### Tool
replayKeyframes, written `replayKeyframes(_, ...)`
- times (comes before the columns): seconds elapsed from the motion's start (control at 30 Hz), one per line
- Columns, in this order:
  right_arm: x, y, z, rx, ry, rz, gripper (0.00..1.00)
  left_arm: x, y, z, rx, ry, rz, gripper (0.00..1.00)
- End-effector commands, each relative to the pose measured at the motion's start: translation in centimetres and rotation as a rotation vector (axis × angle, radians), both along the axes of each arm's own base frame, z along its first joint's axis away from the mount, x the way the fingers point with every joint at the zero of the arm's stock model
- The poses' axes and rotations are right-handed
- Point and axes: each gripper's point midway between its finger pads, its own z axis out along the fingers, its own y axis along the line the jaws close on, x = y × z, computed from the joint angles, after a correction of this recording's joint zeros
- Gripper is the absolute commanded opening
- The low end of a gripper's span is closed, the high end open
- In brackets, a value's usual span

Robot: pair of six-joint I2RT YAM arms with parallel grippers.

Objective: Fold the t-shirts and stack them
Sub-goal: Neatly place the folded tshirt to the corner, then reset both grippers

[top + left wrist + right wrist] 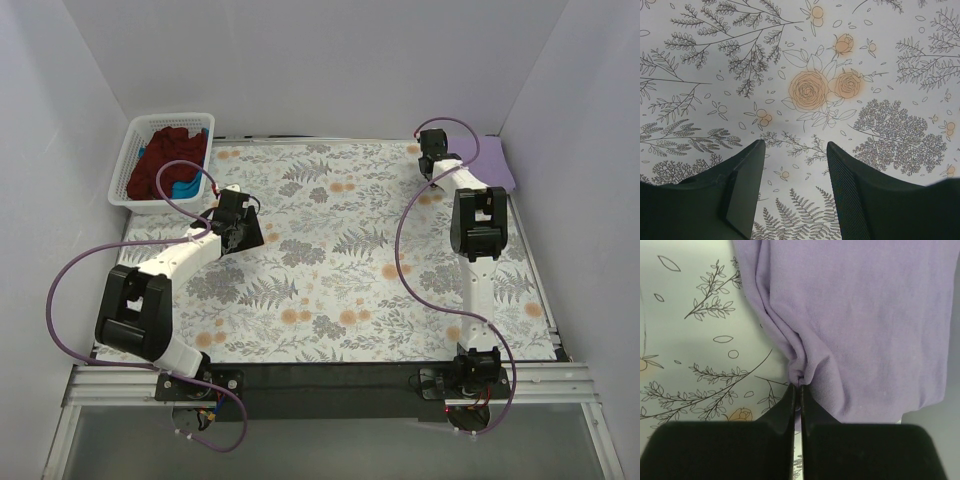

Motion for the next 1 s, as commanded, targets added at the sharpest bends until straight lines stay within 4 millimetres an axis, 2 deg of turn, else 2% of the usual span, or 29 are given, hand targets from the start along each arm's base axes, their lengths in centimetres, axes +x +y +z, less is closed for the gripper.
replayKeyframes(0.0, -0.2, -0.1, -2.2, 0.02, 0.052, 0.002, 0.01, 0.6, 0.4, 0.7, 0.011, -0.03, 0.005, 0.51)
replayKeyframes(0.23, -1.3, -0.3, -2.3, 0.019, 0.069, -0.011, 0.02, 0.7, 0.4, 1.0, 0.008, -0.039, 0.004, 0.51)
replayKeyframes(0.33, -1.8, 0.3, -1.5, 0.041, 0.065, -0.003, 0.06, 0.6, 0.2, 1.3, 0.0, -0.045, -0.003, 0.5)
replayKeyframes(0.4, -1.7, 1.5, 0.3, 0.076, 0.039, 0.02, 0.12, 0.7, 0.2, 1.6, -0.005, -0.052, -0.002, 0.5)
replayKeyframes(0.43, -1.7, 2.3, 0.9, 0.094, 0.033, 0.04, 0.18, 0.7, 0.1, 1.7, -0.008, -0.055, -0.004, 0.5)
replayKeyframes(0.5, -1.6, 4.6, 2.8, 0.139, 0.007, 0.097, 0.27, 0.7, 0.1, 2.0, -0.013, -0.063, -0.004, 0.5)
replayKeyframes(0.57, -1.8, 7.0, 4.7, 0.189, -0.008, 0.156, 0.29, 0.7, 0.1, 2.3, -0.017, -0.072, -0.003, 0.5)
replayKeyframes(0.67, -2.2, 9.3, 6.2, 0.262, -0.02, 0.199, 0.31, 0.7, 0.0, 3.0, -0.027, -0.093, -0.004, 0.5)
replayKeyframes(0.73, -3.0, 9.9, 7.5, 0.292, -0.032, 0.196, 0.39, 0.5, 0.1, 3.2, -0.027, -0.097, -0.005, 0.5)
replayKeyframes(0.77, -3.3, 10.2, 8.8, 0.314, -0.047, 0.202, 0.39, 0.5, 0.0, 3.6, -0.033, -0.11, -0.003, 0.5)
replayKeyframes(0.83, -4.6, 10.4, 9.0, 0.34, -0.022, 0.194, 0.39, 0.4, -0.1, 3.8, -0.038, -0.115, -0.007, 0.5)
replayKeyframes(0.87, -5.3, 10.7, 10.8, 0.372, -0.048, 0.196, 0.4, 0.4, 0.0, 4.2, -0.043, -0.128, -0.004, 0.5)
replayKeyframes(0.9, -6.0, 10.7, 11.5, 0.387, -0.054, 0.192, 0.41, 0.4, 0.0, 4.3, -0.045, -0.131, -0.003, 0.5)
replayKeyframes(0.93, -7.3, 10.6, 11.2, 0.395, -0.032, 0.184, 0.43, 0.4, 0.0, 4.4, -0.048, -0.136, -0.004, 0.5)
replayKeyframes(0.97, -8.1, 10.7, 14.1, 0.421, -0.086, 0.188, 0.44, 0.4, 0.0, 4.9, -0.054, -0.147, -0.002, 0.5)
